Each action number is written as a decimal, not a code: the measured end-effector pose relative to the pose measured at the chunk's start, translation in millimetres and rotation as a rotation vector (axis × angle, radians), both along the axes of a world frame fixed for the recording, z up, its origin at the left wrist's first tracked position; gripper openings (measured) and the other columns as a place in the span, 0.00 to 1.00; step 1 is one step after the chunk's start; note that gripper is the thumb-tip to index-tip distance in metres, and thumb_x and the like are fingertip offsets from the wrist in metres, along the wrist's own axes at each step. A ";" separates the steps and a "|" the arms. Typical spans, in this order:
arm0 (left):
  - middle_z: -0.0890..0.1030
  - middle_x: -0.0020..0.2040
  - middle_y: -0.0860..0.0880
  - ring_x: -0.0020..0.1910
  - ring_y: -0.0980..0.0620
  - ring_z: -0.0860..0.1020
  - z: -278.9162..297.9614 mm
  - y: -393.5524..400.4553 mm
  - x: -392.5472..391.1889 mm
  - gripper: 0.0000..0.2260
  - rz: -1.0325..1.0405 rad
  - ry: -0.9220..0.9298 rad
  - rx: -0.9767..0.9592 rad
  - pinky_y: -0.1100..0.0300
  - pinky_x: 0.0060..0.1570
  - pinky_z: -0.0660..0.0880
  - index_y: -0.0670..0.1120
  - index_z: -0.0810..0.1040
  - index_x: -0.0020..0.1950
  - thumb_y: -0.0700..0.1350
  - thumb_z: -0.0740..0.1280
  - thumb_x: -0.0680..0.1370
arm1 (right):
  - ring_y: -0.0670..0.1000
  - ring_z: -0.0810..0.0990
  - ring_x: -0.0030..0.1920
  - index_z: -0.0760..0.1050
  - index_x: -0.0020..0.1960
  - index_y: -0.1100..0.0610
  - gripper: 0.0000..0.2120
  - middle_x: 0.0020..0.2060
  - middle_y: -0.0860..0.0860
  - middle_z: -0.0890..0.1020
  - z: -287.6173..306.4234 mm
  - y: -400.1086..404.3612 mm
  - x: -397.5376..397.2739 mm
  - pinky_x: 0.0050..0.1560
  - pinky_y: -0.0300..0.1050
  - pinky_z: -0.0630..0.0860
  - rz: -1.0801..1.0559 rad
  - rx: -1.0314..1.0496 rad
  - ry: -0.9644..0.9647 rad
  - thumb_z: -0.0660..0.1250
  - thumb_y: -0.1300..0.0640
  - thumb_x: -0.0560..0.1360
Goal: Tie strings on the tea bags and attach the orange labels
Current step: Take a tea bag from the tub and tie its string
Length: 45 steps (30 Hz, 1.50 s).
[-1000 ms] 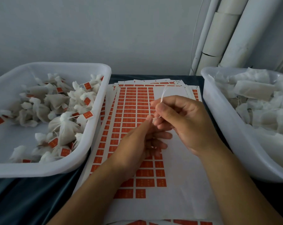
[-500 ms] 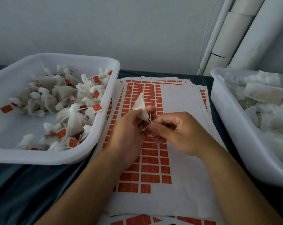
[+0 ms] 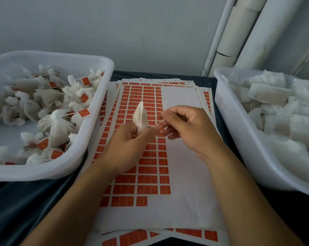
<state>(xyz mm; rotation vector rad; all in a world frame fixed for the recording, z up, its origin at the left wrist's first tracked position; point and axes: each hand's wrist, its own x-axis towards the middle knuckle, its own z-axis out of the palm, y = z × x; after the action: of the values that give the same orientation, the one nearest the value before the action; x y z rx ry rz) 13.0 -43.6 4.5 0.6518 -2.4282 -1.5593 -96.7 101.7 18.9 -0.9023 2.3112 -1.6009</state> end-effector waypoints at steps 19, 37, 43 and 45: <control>0.74 0.33 0.54 0.32 0.59 0.75 -18.2 8.0 -7.5 0.15 -0.067 0.069 -0.419 0.67 0.29 0.66 0.54 0.73 0.35 0.58 0.64 0.80 | 0.42 0.80 0.46 0.85 0.50 0.52 0.06 0.44 0.38 0.79 13.2 5.3 15.6 0.45 0.27 0.73 0.162 0.099 0.546 0.70 0.52 0.80; 0.79 0.49 0.72 0.55 0.67 0.78 -5.1 23.4 2.4 0.15 -0.376 0.327 -0.099 0.75 0.52 0.73 0.64 0.74 0.55 0.48 0.50 0.86 | 0.50 0.82 0.56 0.85 0.52 0.46 0.06 0.49 0.44 0.82 8.9 5.4 11.9 0.51 0.49 0.84 0.296 0.037 0.106 0.69 0.49 0.79; 0.78 0.33 0.57 0.35 0.60 0.77 -5.0 16.2 4.2 0.21 -0.334 0.196 0.040 0.69 0.40 0.75 0.48 0.77 0.42 0.49 0.49 0.87 | 0.50 0.85 0.54 0.81 0.59 0.48 0.12 0.51 0.46 0.85 9.2 7.9 7.5 0.48 0.43 0.84 0.356 0.010 -0.039 0.67 0.46 0.78; 0.78 0.30 0.59 0.34 0.64 0.77 -2.3 15.4 4.4 0.22 -0.295 0.161 0.093 0.75 0.38 0.72 0.50 0.76 0.40 0.49 0.49 0.87 | 0.51 0.85 0.54 0.80 0.62 0.49 0.16 0.50 0.46 0.85 8.7 9.5 5.8 0.50 0.48 0.85 0.333 0.039 0.015 0.67 0.44 0.78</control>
<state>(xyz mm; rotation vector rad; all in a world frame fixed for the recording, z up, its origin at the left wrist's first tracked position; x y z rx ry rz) 17.4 -28.2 2.2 0.1762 -2.4262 -1.7644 -90.9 111.2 27.6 -1.2161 2.0577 -1.4084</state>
